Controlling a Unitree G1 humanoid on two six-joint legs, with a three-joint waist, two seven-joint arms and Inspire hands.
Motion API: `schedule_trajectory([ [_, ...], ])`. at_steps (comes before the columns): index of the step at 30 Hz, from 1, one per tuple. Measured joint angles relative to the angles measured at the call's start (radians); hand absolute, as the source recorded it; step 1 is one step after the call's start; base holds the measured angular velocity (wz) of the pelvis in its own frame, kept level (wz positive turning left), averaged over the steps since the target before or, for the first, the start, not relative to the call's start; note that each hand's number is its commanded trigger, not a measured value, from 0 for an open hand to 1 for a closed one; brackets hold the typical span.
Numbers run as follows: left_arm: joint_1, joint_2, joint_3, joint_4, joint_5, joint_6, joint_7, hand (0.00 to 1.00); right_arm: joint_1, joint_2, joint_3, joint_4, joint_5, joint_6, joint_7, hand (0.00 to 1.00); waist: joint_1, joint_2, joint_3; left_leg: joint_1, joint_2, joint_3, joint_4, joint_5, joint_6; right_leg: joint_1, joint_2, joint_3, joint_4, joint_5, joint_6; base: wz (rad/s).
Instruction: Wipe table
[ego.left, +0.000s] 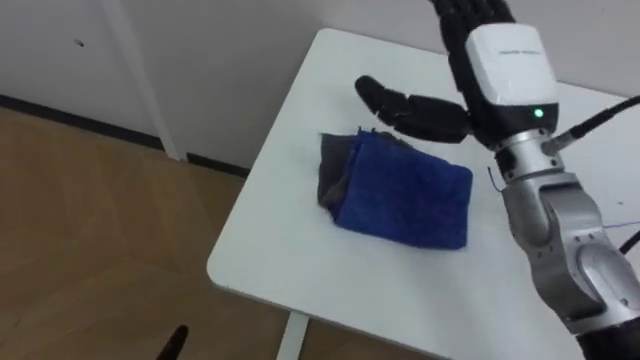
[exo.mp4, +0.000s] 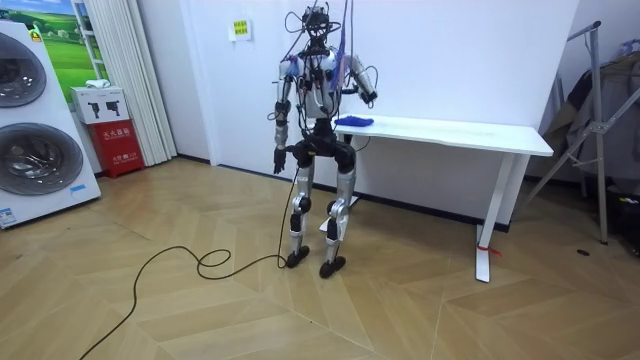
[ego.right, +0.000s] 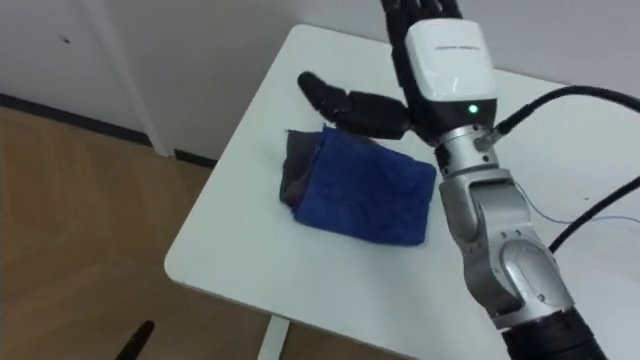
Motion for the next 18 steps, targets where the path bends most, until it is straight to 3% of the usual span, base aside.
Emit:
schedule_trajectory([
  [1,-0.001,0.02,0.005,0.001,0.0,-0.008,0.002,0.0,-0.012,0.016,0.03,0.011,-0.017,-0.007,0.005,0.0,0.003,-0.003,-0.0011,-0.008,0.019,-0.034,0.0,-0.003,-0.004,-0.057,0.035,0.029,-0.119,0.044,-0.043,-0.73],
  [2,-0.002,0.029,0.005,0.002,0.0,-0.009,0.002,0.0,-0.012,0.019,0.048,0.011,-0.025,-0.01,0.004,0.0,0.0,-0.011,-0.0059,-0.014,0.023,-0.034,0.003,-0.008,-0.013,-0.08,0.039,0.02,-0.15,0.135,-0.052,-0.38],
  [3,-0.003,0.028,0.001,0.023,0.0,-0.013,0.001,0.0,0.003,0.013,0.078,0.028,-0.05,-0.014,0.002,0.0,-0.02,-0.004,-0.0072,-0.021,0.037,-0.008,0.016,-0.024,-0.066,-0.069,0.039,-0.005,-0.121,0.151,-0.065,0.0],
  [4,-0.005,0.024,-0.002,0.029,-0.001,-0.014,0.0,0.0,0.007,0.012,0.095,0.052,-0.055,-0.014,0.002,0.0,-0.025,-0.003,-0.0084,-0.017,0.038,0.021,0.017,-0.026,-0.081,-0.061,0.037,-0.004,-0.114,0.15,-0.066,0.28],
  [5,-0.019,0.022,-0.03,0.036,-0.004,-0.02,-0.003,0.0,0.007,0.017,0.116,0.097,-0.055,0.001,0.008,0.0,-0.036,-0.008,-0.0056,-0.027,0.034,0.076,-0.007,-0.017,-0.086,-0.045,0.025,0.011,-0.113,0.15,-0.066,0.36],
  [6,-0.044,0.022,-0.061,0.043,-0.008,-0.025,-0.005,0.0,0.007,0.018,0.116,0.122,-0.053,0.011,0.02,0.0,-0.036,-0.013,-0.0025,-0.076,0.032,0.12,-0.032,0.008,-0.079,-0.038,0.014,0.04,-0.116,0.149,-0.064,0.39],
  [7,-0.063,0.025,-0.078,0.05,-0.012,-0.03,-0.005,0.0,0.008,0.031,0.119,0.149,-0.046,0.012,0.023,0.0,-0.024,-0.024,-0.0047,-0.103,0.028,0.149,-0.017,0.064,-0.054,-0.03,0.006,0.04,-0.116,0.141,-0.049,0.22],
  [8,-0.064,0.025,-0.081,0.051,-0.019,-0.029,-0.003,0.0,0.008,0.041,0.121,0.161,-0.048,0.008,0.029,0.0,-0.022,-0.025,-0.0094,-0.096,0.026,0.148,-0.015,0.067,-0.052,-0.028,0.005,0.035,-0.116,0.139,-0.043,0.18],
  [12,-0.068,0.017,-0.119,0.085,-0.039,-0.027,-0.01,0.0,0.027,0.067,0.15,0.172,-0.053,0.005,0.044,0.0,-0.004,-0.018,0.0015,-0.062,-0.007,0.126,-0.018,0.068,-0.049,0.004,-0.008,0.02,-0.119,0.126,-0.022,0.08],
  [18,-0.064,0.017,-0.12,0.092,-0.038,-0.02,-0.006,0.0,0.111,0.082,0.154,0.202,-0.049,0.006,0.086,0.0,-0.007,-0.005,0.0074,-0.077,-0.025,0.124,-0.018,0.061,-0.028,0.001,-0.026,0.011,-0.116,0.111,-0.002,0.08],
])
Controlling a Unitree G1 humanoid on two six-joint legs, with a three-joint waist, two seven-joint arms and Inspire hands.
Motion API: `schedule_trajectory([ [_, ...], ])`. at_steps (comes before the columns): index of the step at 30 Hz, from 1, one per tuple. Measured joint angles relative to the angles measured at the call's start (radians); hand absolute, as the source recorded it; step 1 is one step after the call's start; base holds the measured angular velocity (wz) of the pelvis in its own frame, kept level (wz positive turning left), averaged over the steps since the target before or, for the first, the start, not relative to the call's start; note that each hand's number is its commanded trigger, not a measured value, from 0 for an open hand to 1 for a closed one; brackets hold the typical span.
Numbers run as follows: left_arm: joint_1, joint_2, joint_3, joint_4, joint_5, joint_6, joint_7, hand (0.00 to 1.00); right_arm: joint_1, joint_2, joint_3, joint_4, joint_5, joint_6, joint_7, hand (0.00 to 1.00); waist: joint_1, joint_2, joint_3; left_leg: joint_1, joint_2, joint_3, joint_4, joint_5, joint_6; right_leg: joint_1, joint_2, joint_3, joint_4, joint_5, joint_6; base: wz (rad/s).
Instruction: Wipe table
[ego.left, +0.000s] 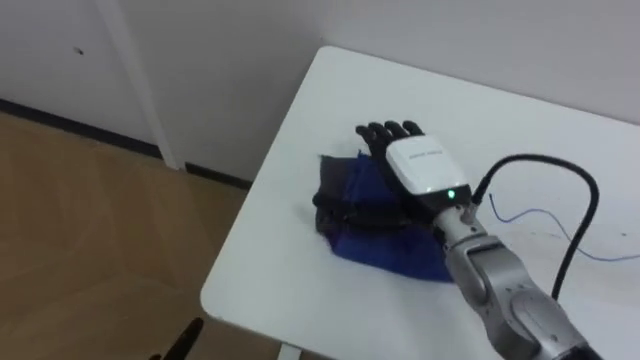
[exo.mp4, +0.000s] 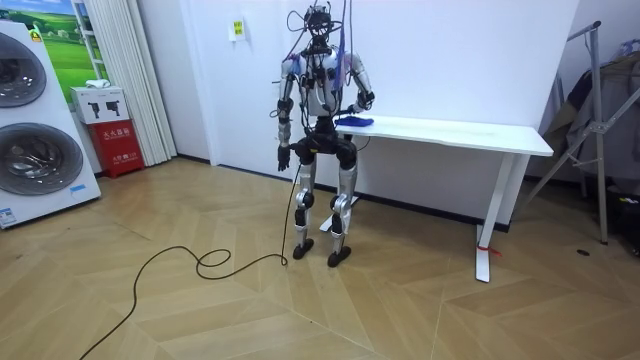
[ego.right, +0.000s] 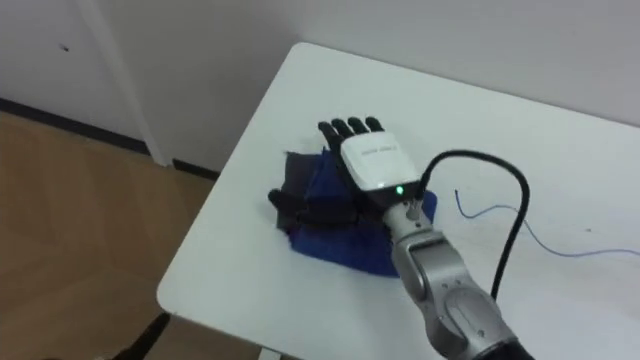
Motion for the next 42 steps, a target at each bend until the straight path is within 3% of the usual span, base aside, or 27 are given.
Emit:
schedule_trajectory([
  [2,0.0,-0.002,-0.006,0.0,0.0,0.001,0.008,0.0,0.011,0.001,-0.008,0.045,0.001,-0.003,0.004,0.0,-0.005,0.001,-0.0013,-0.006,-0.006,-0.003,0.001,0.0,0.005,0.0,-0.006,-0.008,0.001,-0.004,0.001,0.11],
  [6,0.001,-0.007,-0.004,0.0,0.001,-0.005,0.008,0.0,0.029,0.001,-0.053,0.06,-0.003,-0.024,0.005,0.0,-0.017,0.005,-0.0192,-0.005,-0.014,-0.006,0.005,0.002,0.011,0.006,-0.015,-0.017,0.001,-0.005,0.003,0.06],
  [12,0.001,-0.008,-0.003,0.0,0.004,-0.015,0.01,0.0,0.073,0.001,-0.082,0.06,-0.016,-0.057,-0.034,0.0,-0.028,0.008,-0.0177,0.008,-0.015,-0.005,0.001,0.002,0.012,0.018,-0.014,-0.01,0.002,-0.007,0.005,0.0],
  [23,0.029,-0.017,-0.002,-0.001,0.08,-0.017,0.018,0.0,0.173,-0.001,-0.099,-0.051,-0.107,-0.063,-0.046,0.0,-0.03,0.011,-0.0155,0.011,-0.015,0.003,-0.001,-0.001,0.016,0.016,-0.011,0.008,0.0,-0.009,0.007,-0.02],
  [24,0.032,-0.017,-0.002,-0.001,0.08,-0.016,0.018,0.0,0.182,-0.001,-0.112,-0.051,-0.105,-0.065,-0.046,0.29,-0.032,0.013,-0.0144,0.011,-0.015,0.002,-0.001,-0.002,0.017,0.017,-0.012,0.008,0.0,-0.009,0.007,0.0],
  [25,0.035,-0.017,-0.002,-0.001,0.08,-0.015,0.018,0.0,0.19,-0.001,-0.127,-0.048,-0.096,-0.074,-0.047,1.0,-0.032,0.014,-0.0138,0.011,-0.015,0.002,-0.001,-0.002,0.017,0.017,-0.013,0.008,0.0,-0.01,0.008,0.0],
  [31,0.05,-0.017,0.009,0.0,0.078,-0.015,0.017,0.0,0.189,0.001,-0.169,-0.01,-0.072,-0.098,-0.097,1.0,-0.038,0.016,-0.0122,0.027,-0.016,0.0,0.0,-0.003,0.018,0.036,-0.016,-0.01,0.0,-0.011,0.011,0.03],
  [33,0.054,-0.017,0.012,0.0,0.078,-0.015,0.017,0.0,0.182,0.002,-0.18,0.006,-0.074,-0.1,-0.125,1.0,-0.039,0.017,-0.0159,0.033,-0.016,-0.002,0.0,-0.004,0.019,0.044,-0.017,-0.012,0.0,-0.013,0.013,0.06],
  [42,0.055,-0.027,0.027,-0.021,0.079,-0.015,0.015,0.0,0.161,0.009,-0.197,0.07,-0.054,-0.099,-0.192,1.0,-0.037,0.006,-0.0191,0.061,-0.027,-0.001,-0.004,-0.008,0.026,0.073,-0.024,0.007,-0.002,-0.023,0.022,0.0],
])
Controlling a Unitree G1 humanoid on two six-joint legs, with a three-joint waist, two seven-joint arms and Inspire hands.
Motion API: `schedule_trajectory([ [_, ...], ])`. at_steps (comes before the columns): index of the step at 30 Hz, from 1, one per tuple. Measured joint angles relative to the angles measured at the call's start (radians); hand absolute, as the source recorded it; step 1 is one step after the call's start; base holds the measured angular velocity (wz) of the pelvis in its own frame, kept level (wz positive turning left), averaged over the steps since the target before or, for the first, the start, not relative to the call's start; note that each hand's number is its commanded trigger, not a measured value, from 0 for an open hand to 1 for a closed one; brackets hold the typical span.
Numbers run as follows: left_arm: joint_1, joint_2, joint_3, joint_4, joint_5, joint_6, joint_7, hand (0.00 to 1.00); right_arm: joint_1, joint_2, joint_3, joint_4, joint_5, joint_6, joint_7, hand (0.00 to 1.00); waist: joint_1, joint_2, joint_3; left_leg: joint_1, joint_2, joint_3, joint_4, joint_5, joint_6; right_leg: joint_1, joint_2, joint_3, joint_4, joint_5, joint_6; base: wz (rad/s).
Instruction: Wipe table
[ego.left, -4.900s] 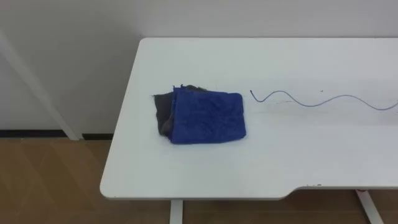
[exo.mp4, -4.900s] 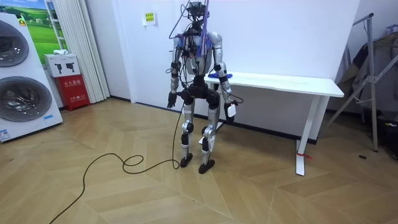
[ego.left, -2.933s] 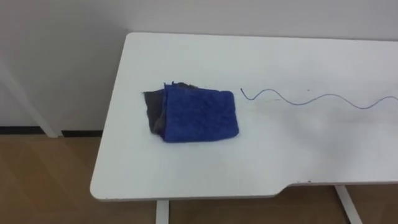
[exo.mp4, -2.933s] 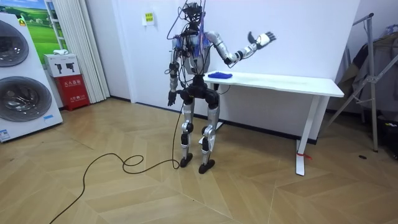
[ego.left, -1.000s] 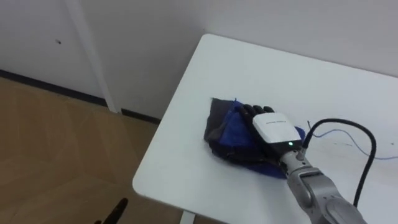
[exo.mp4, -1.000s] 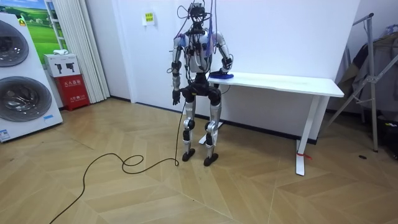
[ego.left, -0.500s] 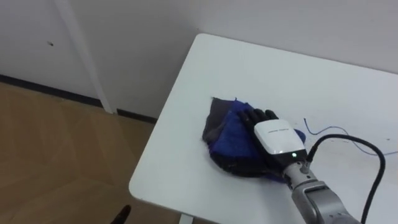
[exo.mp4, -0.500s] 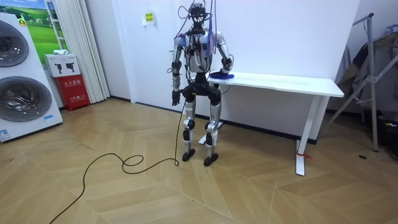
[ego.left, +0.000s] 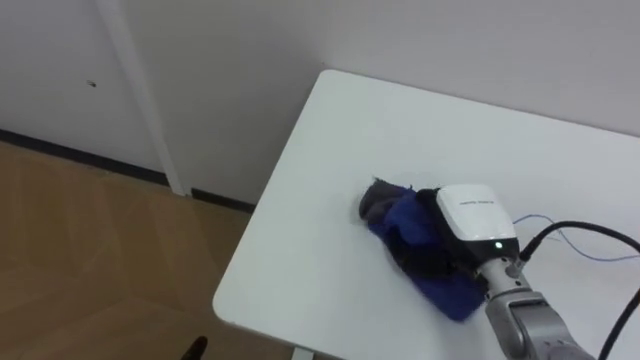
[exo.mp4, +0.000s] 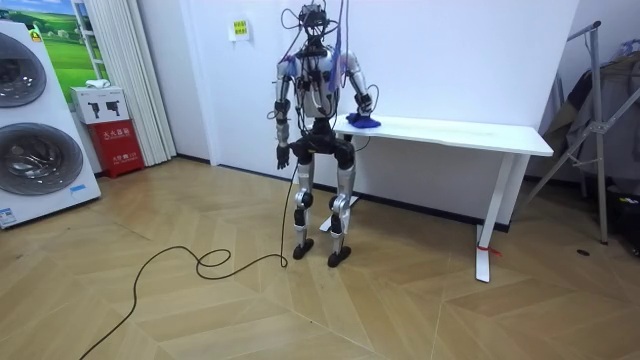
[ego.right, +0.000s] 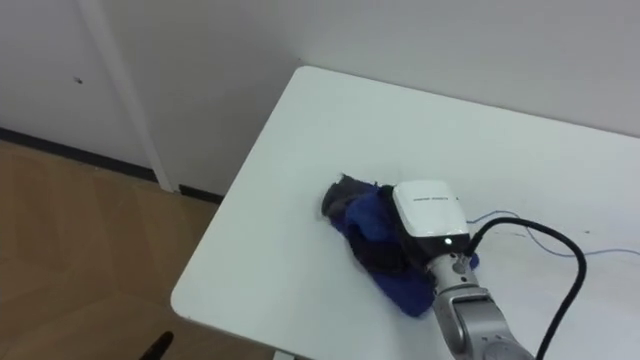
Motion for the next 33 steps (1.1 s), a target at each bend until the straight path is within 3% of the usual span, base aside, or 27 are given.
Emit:
schedule_trajectory([
  [7,0.029,0.001,0.067,-0.031,-0.001,0.0,0.002,0.0,0.021,0.007,-0.01,-0.026,0.018,0.0,0.016,1.0,-0.009,-0.014,-0.0051,0.0,-0.005,0.0,0.004,-0.004,0.007,0.0,-0.007,-0.013,0.001,-0.002,0.005,0.0],
  [19,0.032,-0.001,0.06,-0.029,-0.04,0.002,0.001,0.0,0.016,0.008,-0.012,-0.03,0.087,0.009,0.047,1.0,-0.02,-0.007,-0.002,-0.001,-0.003,-0.002,-0.004,-0.006,0.009,-0.002,-0.007,-0.02,0.005,-0.002,0.005,0.0],
  [24,0.031,-0.012,0.053,-0.031,-0.052,0.002,0.003,0.0,0.014,0.033,-0.001,-0.04,0.179,0.055,0.064,1.0,-0.013,-0.003,0.0,-0.002,-0.003,-0.001,-0.004,-0.007,0.01,-0.003,-0.005,-0.016,0.005,-0.002,0.005,-0.02],
  [27,0.03,-0.029,0.056,-0.031,-0.093,0.008,0.023,0.0,-0.036,0.047,-0.003,-0.011,0.25,0.072,0.102,1.0,-0.01,0.002,0.0031,-0.001,0.0,0.017,-0.007,-0.007,0.01,-0.02,-0.003,0.01,0.016,-0.001,0.005,-0.19],
  [30,0.031,-0.042,0.07,-0.031,-0.099,0.018,0.024,0.0,-0.079,0.056,-0.02,0.075,0.385,0.056,0.099,1.0,-0.013,0.002,0.0034,0.0,-0.001,0.027,-0.006,-0.007,0.01,-0.022,-0.004,0.017,0.018,-0.001,0.005,-0.09],
  [33,0.039,-0.043,0.093,-0.031,-0.1,0.019,0.027,0.0,-0.109,0.057,-0.074,0.192,0.525,0.009,0.075,1.0,-0.018,0.001,0.003,0.0,-0.003,0.02,-0.002,-0.008,0.012,-0.015,-0.008,0.004,0.018,-0.001,0.005,0.1],
])
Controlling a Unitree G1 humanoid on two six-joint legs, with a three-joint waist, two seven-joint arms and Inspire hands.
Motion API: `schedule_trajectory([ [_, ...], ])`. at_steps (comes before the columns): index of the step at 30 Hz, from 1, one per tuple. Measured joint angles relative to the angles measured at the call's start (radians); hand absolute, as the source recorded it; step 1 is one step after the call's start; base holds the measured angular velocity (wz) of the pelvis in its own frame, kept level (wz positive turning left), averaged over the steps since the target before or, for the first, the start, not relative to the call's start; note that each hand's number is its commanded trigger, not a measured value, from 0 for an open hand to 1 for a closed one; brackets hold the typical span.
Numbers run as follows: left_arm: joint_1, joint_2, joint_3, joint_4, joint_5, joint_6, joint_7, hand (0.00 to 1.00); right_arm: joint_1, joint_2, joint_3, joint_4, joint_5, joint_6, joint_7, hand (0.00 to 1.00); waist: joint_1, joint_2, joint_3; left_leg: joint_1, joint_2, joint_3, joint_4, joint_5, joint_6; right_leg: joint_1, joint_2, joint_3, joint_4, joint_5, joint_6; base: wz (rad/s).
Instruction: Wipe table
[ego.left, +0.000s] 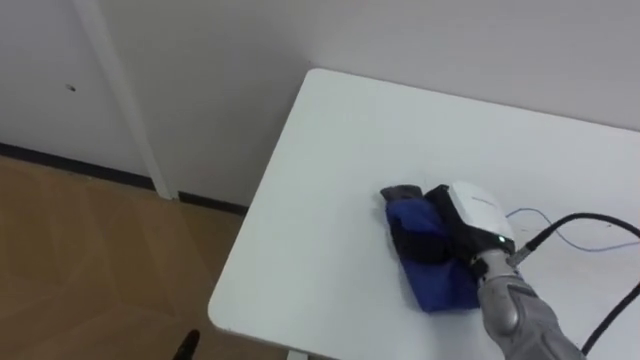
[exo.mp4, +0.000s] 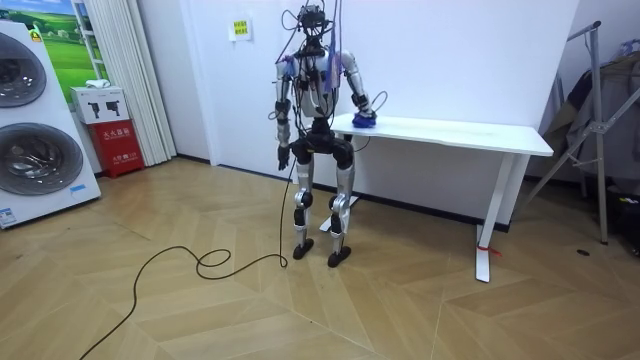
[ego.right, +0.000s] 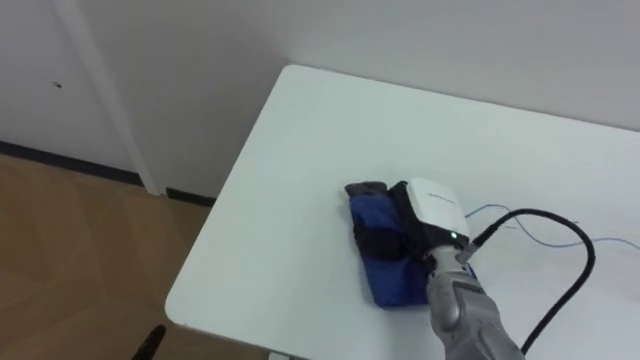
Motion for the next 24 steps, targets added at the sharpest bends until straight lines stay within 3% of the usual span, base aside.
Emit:
schedule_trajectory([
  [4,0.019,0.007,0.07,0.003,0.0,0.002,0.01,0.0,-0.089,-0.01,-0.151,0.204,0.081,-0.016,-0.036,1.0,-0.012,-0.009,-0.002,-0.003,-0.002,-0.021,0.009,-0.001,0.001,0.012,-0.005,-0.028,-0.002,0.0,0.0,0.19],
  [7,0.056,0.029,0.171,0.029,0.013,0.006,0.015,0.0,-0.124,-0.091,-0.323,0.383,0.124,-0.001,-0.045,1.0,-0.027,-0.023,-0.0109,-0.002,-0.004,-0.031,0.009,-0.001,0.002,0.019,-0.006,-0.041,-0.002,-0.002,0.003,0.14],
  [10,0.109,0.055,0.224,0.038,0.014,0.027,0.018,0.0,-0.096,-0.15,-0.435,0.459,0.161,0.005,-0.058,1.0,-0.056,-0.027,-0.0117,-0.001,-0.003,-0.031,0.014,-0.001,0.001,0.021,-0.004,-0.048,-0.002,-0.002,0.004,0.05],
  [12,0.124,0.057,0.255,0.038,0.012,0.03,0.021,0.0,-0.072,-0.175,-0.486,0.496,0.199,0.002,-0.069,1.0,-0.062,-0.031,-0.01,0.0,-0.001,-0.027,0.014,-0.001,0.001,0.02,-0.003,-0.038,-0.003,-0.003,0.004,-0.02],
  [15,0.122,0.063,0.262,0.042,0.012,0.038,0.022,0.0,-0.068,-0.212,-0.507,0.587,0.24,-0.003,-0.071,1.0,-0.082,-0.044,-0.0077,0.0,0.002,-0.023,0.015,-0.001,0.001,0.02,-0.003,-0.035,-0.003,-0.004,0.004,0.0],
  [19,0.097,0.071,0.258,0.042,0.008,0.038,0.021,0.0,-0.034,-0.215,-0.53,0.617,0.268,-0.001,-0.052,1.0,-0.112,-0.062,-0.0081,0.0,0.01,-0.01,0.015,-0.003,-0.001,0.019,0.001,-0.028,-0.001,-0.004,0.003,-0.07],
  [24,0.055,0.072,0.256,0.042,0.0,0.038,0.021,0.0,-0.001,-0.215,-0.543,0.614,0.266,0.0,-0.057,1.0,-0.141,-0.062,-0.013,0.002,0.011,-0.004,0.023,-0.005,-0.002,0.022,0.002,-0.028,0.0,-0.001,-0.002,-0.05],
])
